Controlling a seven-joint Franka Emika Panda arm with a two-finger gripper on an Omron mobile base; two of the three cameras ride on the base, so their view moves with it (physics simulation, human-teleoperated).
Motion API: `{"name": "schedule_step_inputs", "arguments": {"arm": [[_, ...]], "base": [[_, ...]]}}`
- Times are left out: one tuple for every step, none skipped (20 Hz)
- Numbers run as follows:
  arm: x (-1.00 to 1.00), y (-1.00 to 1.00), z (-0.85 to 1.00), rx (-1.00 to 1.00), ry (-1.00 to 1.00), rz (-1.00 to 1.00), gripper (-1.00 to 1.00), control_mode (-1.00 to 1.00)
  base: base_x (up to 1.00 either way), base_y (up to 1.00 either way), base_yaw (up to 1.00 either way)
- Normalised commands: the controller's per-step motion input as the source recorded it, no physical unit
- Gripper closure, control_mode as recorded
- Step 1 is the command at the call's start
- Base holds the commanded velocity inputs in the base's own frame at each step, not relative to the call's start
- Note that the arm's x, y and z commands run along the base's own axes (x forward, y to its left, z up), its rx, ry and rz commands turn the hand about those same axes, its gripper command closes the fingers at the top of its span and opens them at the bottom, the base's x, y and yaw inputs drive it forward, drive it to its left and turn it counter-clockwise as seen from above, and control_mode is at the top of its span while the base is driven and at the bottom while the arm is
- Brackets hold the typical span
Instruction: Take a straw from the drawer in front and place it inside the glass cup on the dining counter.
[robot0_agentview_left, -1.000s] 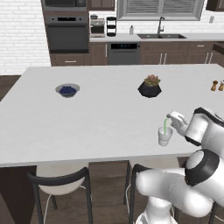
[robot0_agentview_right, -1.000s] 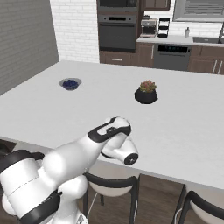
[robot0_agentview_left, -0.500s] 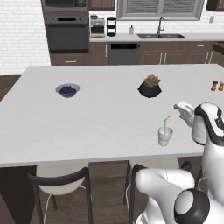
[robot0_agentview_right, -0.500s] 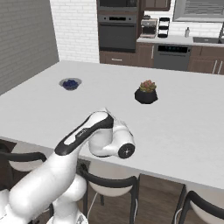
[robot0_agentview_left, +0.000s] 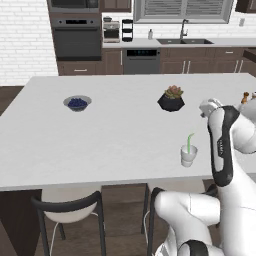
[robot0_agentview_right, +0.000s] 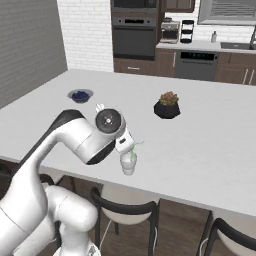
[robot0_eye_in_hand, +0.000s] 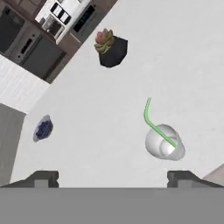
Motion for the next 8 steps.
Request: {"name": "schedule_step_inputs", "arguments": {"arm": [[-0.71, 0.11, 0.59, -0.24, 0.65, -0.04, -1.0, -1.0], [-0.69, 0.11, 0.48, -0.27, 0.65, -0.03, -1.0, -1.0], [-0.73, 0.11, 0.27, -0.34, 0.64, -0.02, -1.0, -1.0], [-0.73, 0.11, 0.06, -0.4, 0.62, -0.01, -1.0, -1.0], [-0.74, 0.13, 0.0, -0.44, 0.61, 0.0, -1.0, -1.0], [-0.76, 0.14, 0.0, -0.49, 0.58, 0.0, -1.0, -1.0], [-0.79, 0.14, -0.16, -0.51, 0.55, 0.0, -1.0, -1.0], [-0.82, 0.12, -0.37, -0.51, 0.5, 0.0, -1.0, -1.0]], "base": [[0.0, 0.0, 0.0], [0.0, 0.0, 0.0], [0.0, 0.0, 0.0], [0.0, 0.0, 0.0], [0.0, 0.0, 0.0], [0.0, 0.0, 0.0], [0.0, 0.0, 0.0], [0.0, 0.0, 0.0]]}}
